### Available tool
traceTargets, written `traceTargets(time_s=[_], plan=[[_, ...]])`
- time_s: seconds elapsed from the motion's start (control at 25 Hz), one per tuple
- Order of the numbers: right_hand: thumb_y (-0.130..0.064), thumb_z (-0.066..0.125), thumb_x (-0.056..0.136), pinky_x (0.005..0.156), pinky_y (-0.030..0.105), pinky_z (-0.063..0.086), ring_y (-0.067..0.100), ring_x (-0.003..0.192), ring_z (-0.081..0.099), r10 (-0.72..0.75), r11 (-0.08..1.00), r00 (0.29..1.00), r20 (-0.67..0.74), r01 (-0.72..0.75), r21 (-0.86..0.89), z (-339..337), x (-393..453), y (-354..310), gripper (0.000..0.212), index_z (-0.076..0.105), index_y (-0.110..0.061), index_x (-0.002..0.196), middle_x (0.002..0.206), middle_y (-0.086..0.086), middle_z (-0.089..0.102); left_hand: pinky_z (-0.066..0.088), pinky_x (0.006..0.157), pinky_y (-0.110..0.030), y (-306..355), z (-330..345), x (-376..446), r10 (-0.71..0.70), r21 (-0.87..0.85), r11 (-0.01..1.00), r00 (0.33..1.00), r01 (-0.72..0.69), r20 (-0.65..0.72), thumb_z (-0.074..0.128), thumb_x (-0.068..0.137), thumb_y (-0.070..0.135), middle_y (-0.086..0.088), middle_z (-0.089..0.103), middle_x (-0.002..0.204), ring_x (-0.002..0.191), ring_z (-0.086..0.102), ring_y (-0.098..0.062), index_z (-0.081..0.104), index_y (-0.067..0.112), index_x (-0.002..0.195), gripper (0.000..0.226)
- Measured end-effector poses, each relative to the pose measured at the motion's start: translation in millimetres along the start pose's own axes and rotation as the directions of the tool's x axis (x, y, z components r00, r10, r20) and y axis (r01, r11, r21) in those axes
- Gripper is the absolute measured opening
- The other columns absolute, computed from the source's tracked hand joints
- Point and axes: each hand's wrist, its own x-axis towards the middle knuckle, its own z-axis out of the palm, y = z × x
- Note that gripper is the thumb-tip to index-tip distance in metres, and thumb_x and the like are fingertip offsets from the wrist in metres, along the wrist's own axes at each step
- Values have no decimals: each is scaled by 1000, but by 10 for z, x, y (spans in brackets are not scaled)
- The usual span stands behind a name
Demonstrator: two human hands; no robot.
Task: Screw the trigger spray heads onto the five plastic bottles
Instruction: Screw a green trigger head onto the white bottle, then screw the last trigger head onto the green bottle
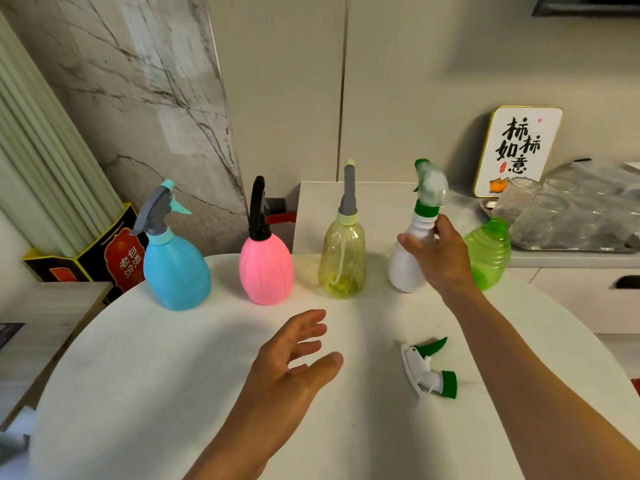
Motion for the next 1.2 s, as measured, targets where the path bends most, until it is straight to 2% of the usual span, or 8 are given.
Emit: traceTargets(time_s=[0.28,0.44,0.6,0.72,0.88,1.0,1.08,1.2], plan=[[-35,80,77,68,35,43,27,83,58,27,997,999,32,-24,-70,-8,-21,103,43,56,-14,105,94,3,64,48,82,-19,24,47,11,39,12,999,994,-38,-100,74,83,17,26,69,104,98,63,7,66,46,104,36],[-37,82,75,72,34,42,30,91,60,57,993,997,46,-52,-107,3,-50,91,57,53,-13,118,102,4,62,49,87,-22,46,67,-22,43,29,999,994,-41,-98,74,83,16,26,69,106,99,62,7,65,43,107,37],[-34,86,70,81,35,46,31,106,60,114,989,991,72,-106,-107,-58,-141,13,78,46,-13,134,122,8,62,47,79,-15,38,41,-9,53,53,997,995,-48,-87,74,83,21,31,67,104,98,61,11,63,46,107,36],[-31,84,74,82,33,44,25,111,57,106,990,994,3,-105,-92,-316,-84,-119,85,37,-20,144,135,6,55,46,72,-12,37,27,15,67,67,996,991,-59,-115,74,83,18,29,69,100,95,63,8,65,45,102,34],[-12,73,77,91,39,46,25,111,55,90,989,996,-23,-92,-115,-692,6,-227,73,40,-24,141,136,4,55,48,70,-16,2,45,52,95,89,993,983,-82,-157,67,80,-5,20,73,98,92,67,2,68,42,95,49],[-9,70,78,95,37,41,33,119,53,-15,985,976,-219,-23,-172,-865,-6,-138,65,45,-16,138,137,10,54,47,70,-16,-5,70,47,99,84,993,981,-86,-168,69,80,-1,22,72,97,90,66,4,68,40,96,43],[-13,74,78,102,45,38,38,128,46,-4,971,953,-303,-68,-229,-901,-7,-22,73,40,-14,142,144,14,46,46,69,-15,-20,77,51,84,81,994,981,-71,-174,71,81,4,24,72,96,89,65,6,68,39,97,38],[-30,82,75,107,57,34,42,137,36,126,937,953,-277,-206,-282,-869,-6,194,97,24,-18,152,157,13,31,46,67,-14,-50,90,88,56,77,996,983,-43,-177,71,83,7,18,72,96,88,64,7,69,38,97,35]])
